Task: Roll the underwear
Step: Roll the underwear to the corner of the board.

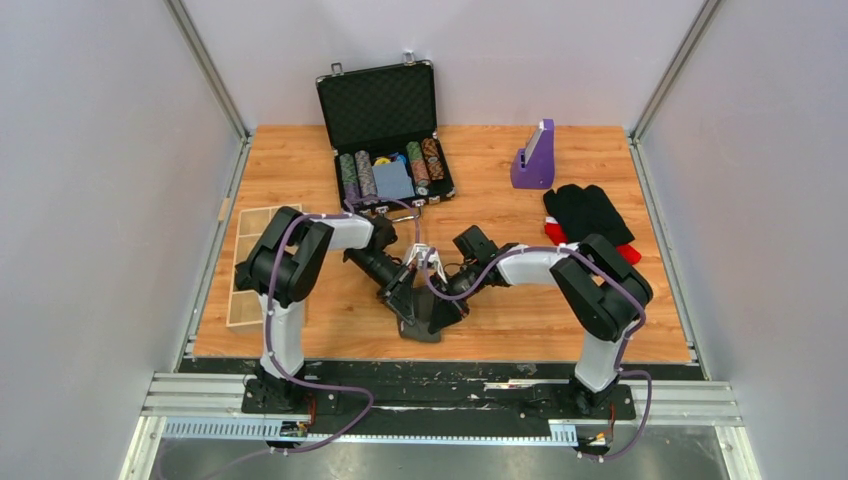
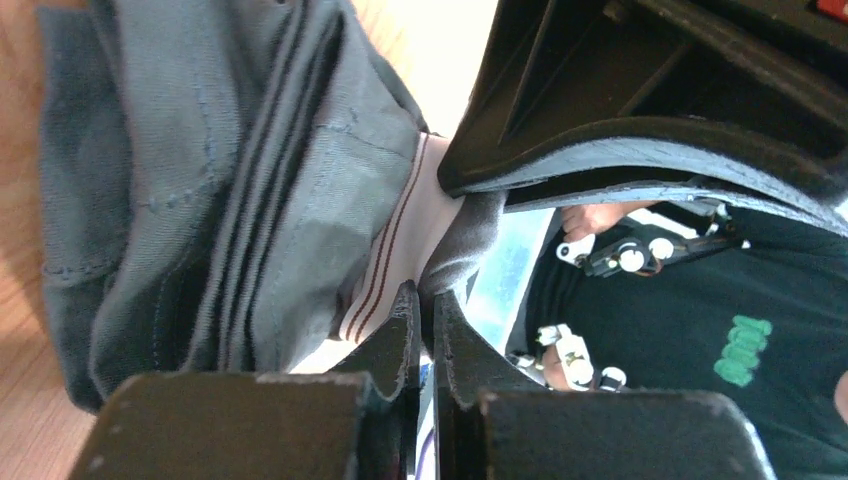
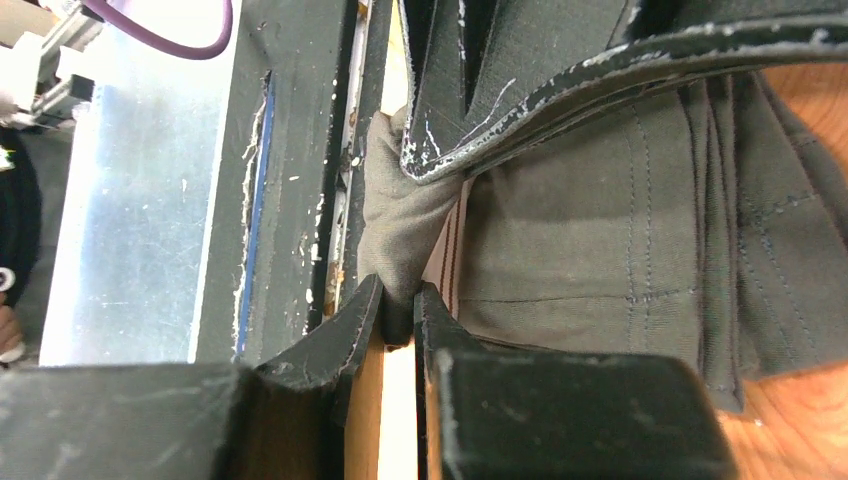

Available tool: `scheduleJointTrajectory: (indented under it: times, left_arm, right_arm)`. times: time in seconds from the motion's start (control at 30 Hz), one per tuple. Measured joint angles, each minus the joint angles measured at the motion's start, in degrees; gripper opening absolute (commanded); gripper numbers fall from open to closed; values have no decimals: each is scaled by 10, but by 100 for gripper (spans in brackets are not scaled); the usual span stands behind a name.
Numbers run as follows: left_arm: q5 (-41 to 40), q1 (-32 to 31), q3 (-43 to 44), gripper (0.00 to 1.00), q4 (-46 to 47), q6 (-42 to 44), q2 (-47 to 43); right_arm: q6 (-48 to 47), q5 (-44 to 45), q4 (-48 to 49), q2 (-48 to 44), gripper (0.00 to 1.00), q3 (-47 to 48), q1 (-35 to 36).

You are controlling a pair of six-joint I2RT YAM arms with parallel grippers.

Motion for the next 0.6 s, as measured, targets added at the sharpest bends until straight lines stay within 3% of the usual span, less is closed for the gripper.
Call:
scheduleJointTrajectory:
  times: [0.17,0.23,0.6]
  left_arm:
    - [-30,2,-1,47,10,-47,5]
    - [-48,10,-12,56,26,-76,-3]
    - [-231,144,-79,56,163,-278,-268]
  right_arm:
    - [5,-13,-25,30,0,24,0]
    - [10,-18,-39,46,0,38,-1]
    - [11,-61,-197,166,0,165,-4]
